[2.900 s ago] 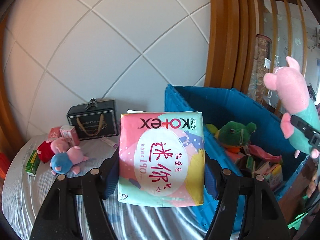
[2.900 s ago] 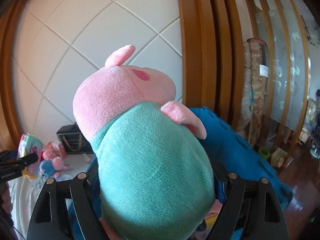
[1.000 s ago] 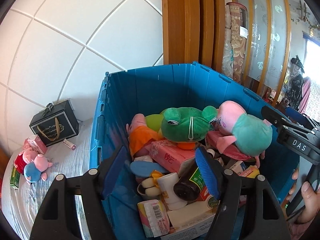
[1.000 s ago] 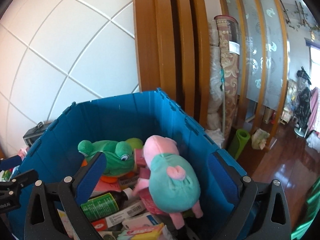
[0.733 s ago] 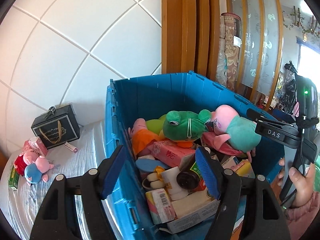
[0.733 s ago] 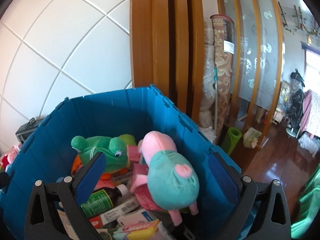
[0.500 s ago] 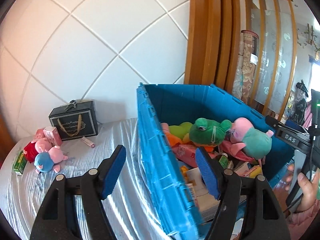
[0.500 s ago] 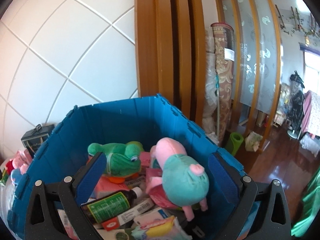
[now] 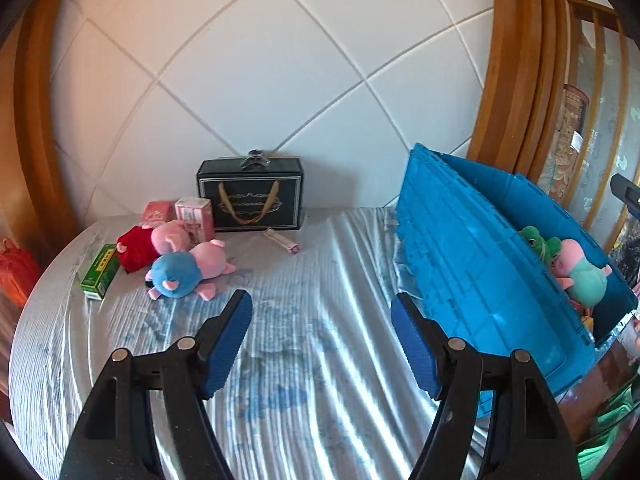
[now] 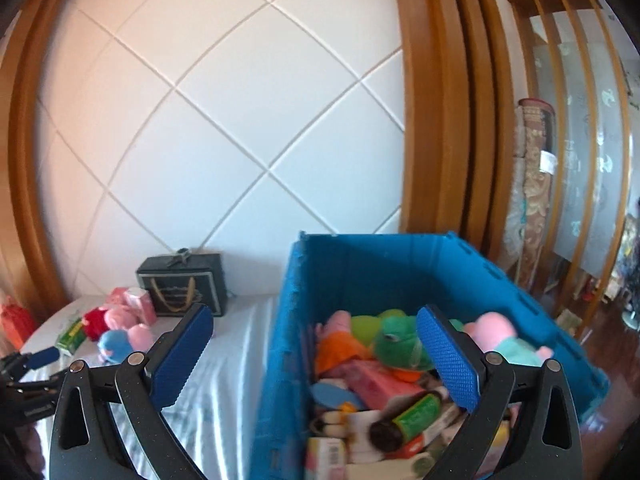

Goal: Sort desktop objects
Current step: 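Move both tools back from the crate to the bed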

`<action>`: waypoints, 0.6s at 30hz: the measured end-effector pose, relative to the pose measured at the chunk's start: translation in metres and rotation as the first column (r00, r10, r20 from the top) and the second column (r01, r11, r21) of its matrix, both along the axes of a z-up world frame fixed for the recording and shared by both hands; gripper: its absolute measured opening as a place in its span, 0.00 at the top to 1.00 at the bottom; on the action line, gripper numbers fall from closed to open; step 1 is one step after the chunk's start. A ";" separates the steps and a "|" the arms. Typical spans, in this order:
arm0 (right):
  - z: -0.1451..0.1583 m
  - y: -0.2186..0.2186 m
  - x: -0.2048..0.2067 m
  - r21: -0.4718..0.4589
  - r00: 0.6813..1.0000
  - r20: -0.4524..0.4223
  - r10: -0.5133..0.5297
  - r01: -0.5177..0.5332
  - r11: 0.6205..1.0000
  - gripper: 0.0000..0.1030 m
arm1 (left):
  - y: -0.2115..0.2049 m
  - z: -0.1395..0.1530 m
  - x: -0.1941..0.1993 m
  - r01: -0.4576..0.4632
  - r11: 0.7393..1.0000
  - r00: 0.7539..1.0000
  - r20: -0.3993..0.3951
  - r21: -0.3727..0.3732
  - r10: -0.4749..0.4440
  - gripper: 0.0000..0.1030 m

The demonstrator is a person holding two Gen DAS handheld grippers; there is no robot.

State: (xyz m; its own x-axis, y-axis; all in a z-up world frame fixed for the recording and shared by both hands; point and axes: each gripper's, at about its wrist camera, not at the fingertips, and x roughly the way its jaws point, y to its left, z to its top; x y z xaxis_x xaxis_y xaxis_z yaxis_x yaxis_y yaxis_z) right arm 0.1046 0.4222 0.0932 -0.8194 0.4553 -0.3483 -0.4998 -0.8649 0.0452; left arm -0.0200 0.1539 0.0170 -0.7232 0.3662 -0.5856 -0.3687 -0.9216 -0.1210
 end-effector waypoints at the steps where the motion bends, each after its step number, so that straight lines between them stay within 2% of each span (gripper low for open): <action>1: 0.003 -0.013 -0.010 0.002 1.000 0.005 0.010 -0.010 1.000 0.00 | -0.015 -0.004 -0.007 -0.023 1.000 1.000 0.007 -0.009 0.023 0.31; 5: 0.007 -0.056 -0.055 0.009 0.999 0.034 0.039 -0.039 0.999 0.00 | -0.079 -0.027 -0.038 -0.115 0.992 0.992 0.054 -0.055 0.118 0.31; 9: -0.001 -0.085 -0.104 0.003 0.993 0.084 0.084 -0.085 0.996 0.00 | -0.135 -0.052 -0.073 -0.197 0.975 0.973 0.098 -0.103 0.207 0.31; 14: -0.025 -0.097 -0.172 -0.057 0.975 0.170 0.146 -0.138 0.989 0.00 | -0.201 -0.082 -0.134 -0.270 0.951 0.944 0.154 -0.152 0.292 0.31; 18: -0.052 -0.095 -0.236 -0.094 0.950 0.252 0.183 -0.164 0.982 0.00 | -0.245 -0.105 -0.199 -0.304 0.930 0.918 0.198 -0.208 0.344 0.31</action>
